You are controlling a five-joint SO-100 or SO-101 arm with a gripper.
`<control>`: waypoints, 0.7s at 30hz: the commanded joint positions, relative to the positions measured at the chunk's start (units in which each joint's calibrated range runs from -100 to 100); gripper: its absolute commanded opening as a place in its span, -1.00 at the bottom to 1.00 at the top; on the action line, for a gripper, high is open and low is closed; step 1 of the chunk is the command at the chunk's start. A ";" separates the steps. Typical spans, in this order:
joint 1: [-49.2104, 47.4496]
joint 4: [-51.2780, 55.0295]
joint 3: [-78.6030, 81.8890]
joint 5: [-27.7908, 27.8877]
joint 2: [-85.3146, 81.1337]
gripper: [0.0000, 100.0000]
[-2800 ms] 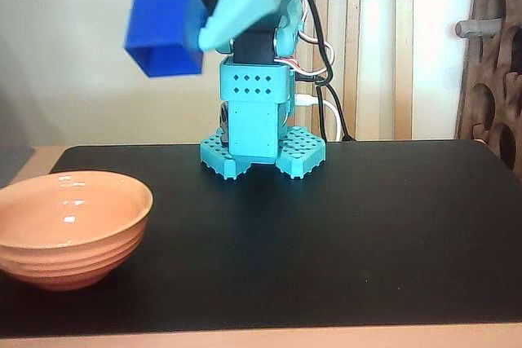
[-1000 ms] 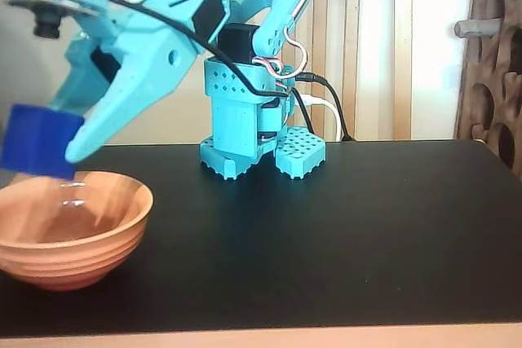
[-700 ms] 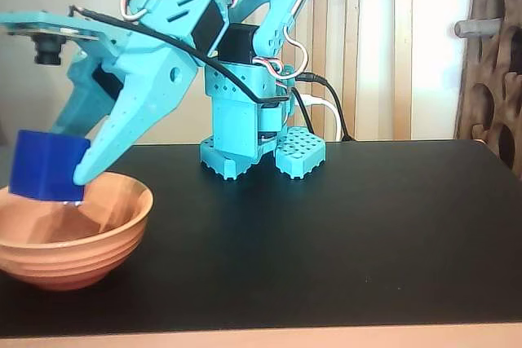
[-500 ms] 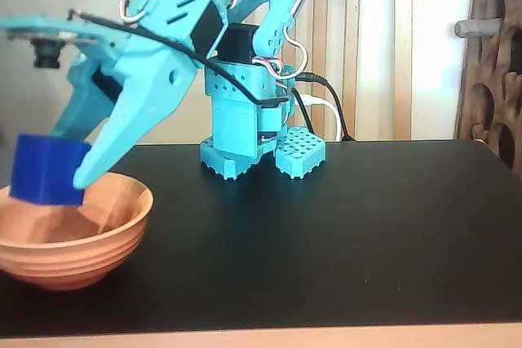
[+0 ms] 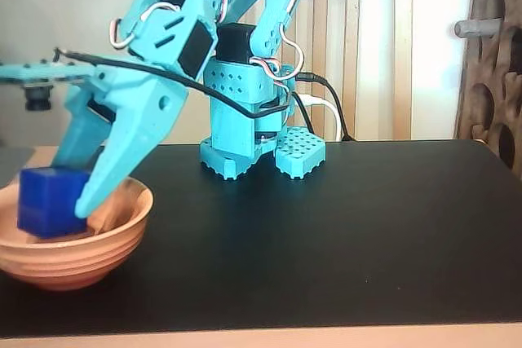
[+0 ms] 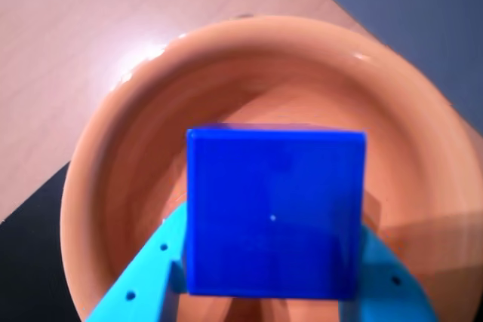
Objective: Place the blue cube in the orange bowl.
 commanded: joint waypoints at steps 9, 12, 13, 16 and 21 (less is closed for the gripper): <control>0.69 -6.27 -1.29 0.25 5.55 -0.69; 0.59 -6.27 -1.29 0.25 6.48 -0.69; 0.49 -6.27 -1.29 0.25 6.82 -0.69; 0.29 -6.36 -1.20 0.25 8.27 -0.69; 0.19 -6.36 -0.93 0.25 9.64 -0.69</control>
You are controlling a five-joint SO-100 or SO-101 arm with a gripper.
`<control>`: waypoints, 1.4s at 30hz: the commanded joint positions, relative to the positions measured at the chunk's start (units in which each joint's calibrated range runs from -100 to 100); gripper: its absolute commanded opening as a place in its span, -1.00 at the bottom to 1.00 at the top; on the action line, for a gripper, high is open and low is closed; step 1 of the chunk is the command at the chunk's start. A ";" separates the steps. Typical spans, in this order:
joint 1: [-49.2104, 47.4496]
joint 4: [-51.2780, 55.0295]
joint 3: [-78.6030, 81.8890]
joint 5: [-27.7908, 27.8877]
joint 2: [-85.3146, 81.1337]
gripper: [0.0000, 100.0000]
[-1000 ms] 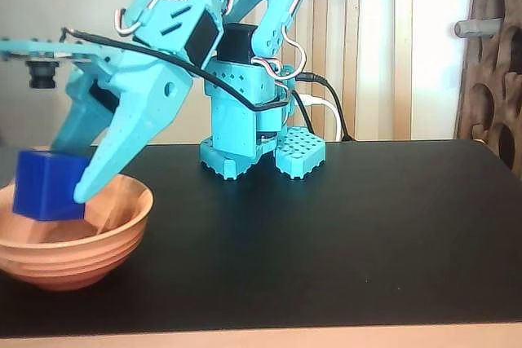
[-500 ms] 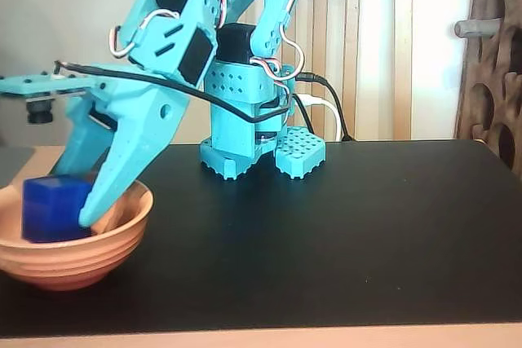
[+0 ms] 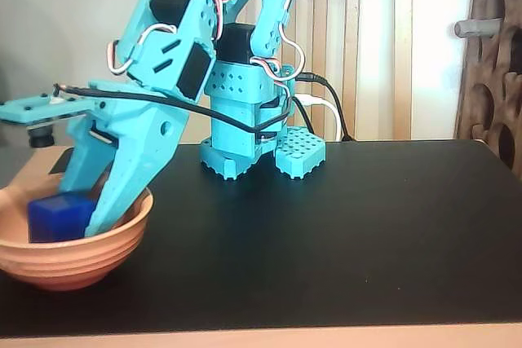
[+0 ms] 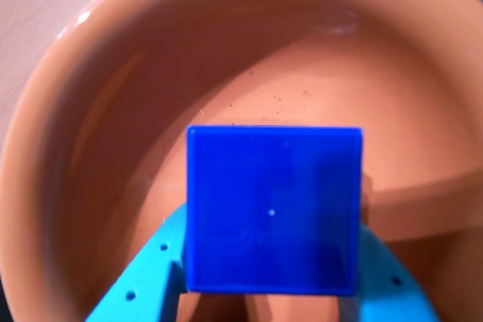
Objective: Place the blue cube in the orange bowl.
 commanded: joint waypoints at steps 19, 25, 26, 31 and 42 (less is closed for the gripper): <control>0.27 -1.60 -1.02 0.25 -3.72 -0.31; 0.27 -1.69 -1.11 -0.01 -6.27 -0.31; 0.27 -1.69 -1.20 -0.07 -6.87 -0.31; 0.27 -5.26 -0.75 -0.07 -13.09 -0.31; -7.55 -4.30 0.89 -0.17 -23.14 -0.31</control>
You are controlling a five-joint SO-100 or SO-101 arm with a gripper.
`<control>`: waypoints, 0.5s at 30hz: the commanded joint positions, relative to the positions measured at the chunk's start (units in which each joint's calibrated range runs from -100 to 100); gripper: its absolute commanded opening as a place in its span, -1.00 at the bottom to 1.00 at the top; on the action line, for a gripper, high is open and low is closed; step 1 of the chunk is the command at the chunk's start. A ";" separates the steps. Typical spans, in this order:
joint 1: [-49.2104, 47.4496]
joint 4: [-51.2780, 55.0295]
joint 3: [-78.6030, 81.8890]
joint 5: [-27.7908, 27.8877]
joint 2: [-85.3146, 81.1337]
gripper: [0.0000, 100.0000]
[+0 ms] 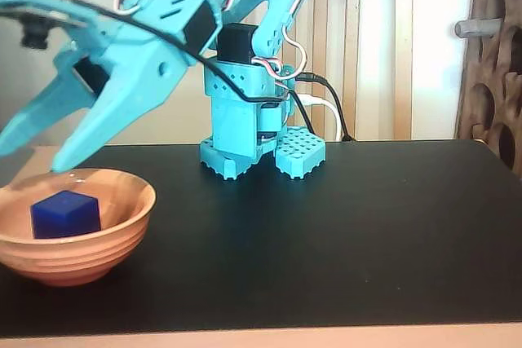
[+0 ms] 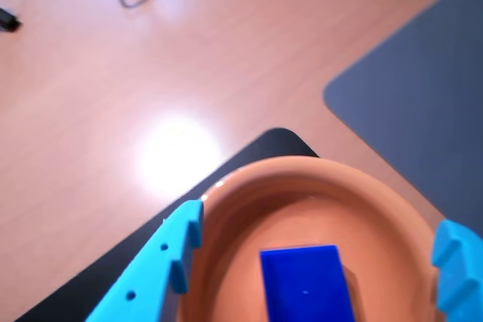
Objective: Place the blue cube in the orange bowl.
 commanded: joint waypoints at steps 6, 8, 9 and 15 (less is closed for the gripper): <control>-13.59 -1.40 3.16 -0.17 -9.90 -0.31; -17.51 -1.40 4.52 -0.22 -11.61 -0.31; -18.71 -1.40 4.97 -0.22 -12.12 -0.31; -26.63 -1.40 7.87 -0.22 -15.87 -0.31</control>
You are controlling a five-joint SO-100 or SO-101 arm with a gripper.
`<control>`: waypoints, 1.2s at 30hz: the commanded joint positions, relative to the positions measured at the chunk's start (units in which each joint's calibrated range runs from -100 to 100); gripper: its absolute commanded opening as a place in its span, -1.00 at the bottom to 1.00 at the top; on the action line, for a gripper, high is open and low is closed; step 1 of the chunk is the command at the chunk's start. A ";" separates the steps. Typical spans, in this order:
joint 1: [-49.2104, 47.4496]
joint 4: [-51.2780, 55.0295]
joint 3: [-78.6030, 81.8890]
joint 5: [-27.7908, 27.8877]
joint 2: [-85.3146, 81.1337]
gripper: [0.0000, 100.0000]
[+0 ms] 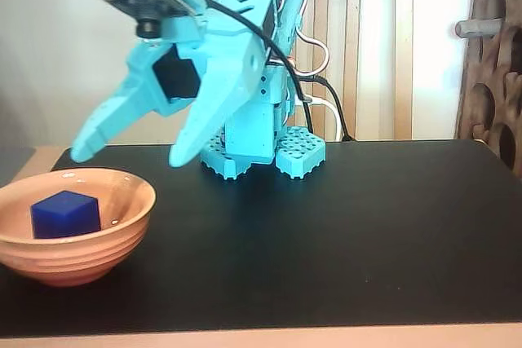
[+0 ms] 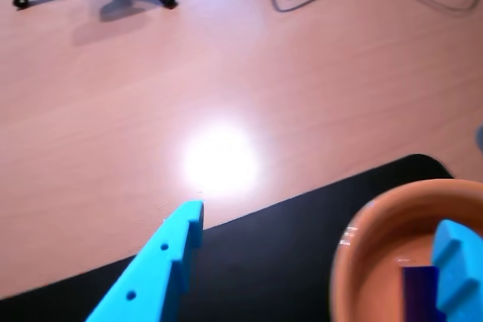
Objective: Place the blue cube in the orange bowl.
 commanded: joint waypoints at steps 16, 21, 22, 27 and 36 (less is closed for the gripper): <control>-20.40 -1.31 9.73 -0.22 -12.58 -0.31; -23.91 0.34 12.36 -0.12 -15.31 -0.31; -25.12 3.65 12.27 -0.07 -16.41 -0.31; -27.02 11.76 12.27 -0.07 -20.08 -0.31; -28.73 23.86 12.18 -0.07 -26.55 -0.31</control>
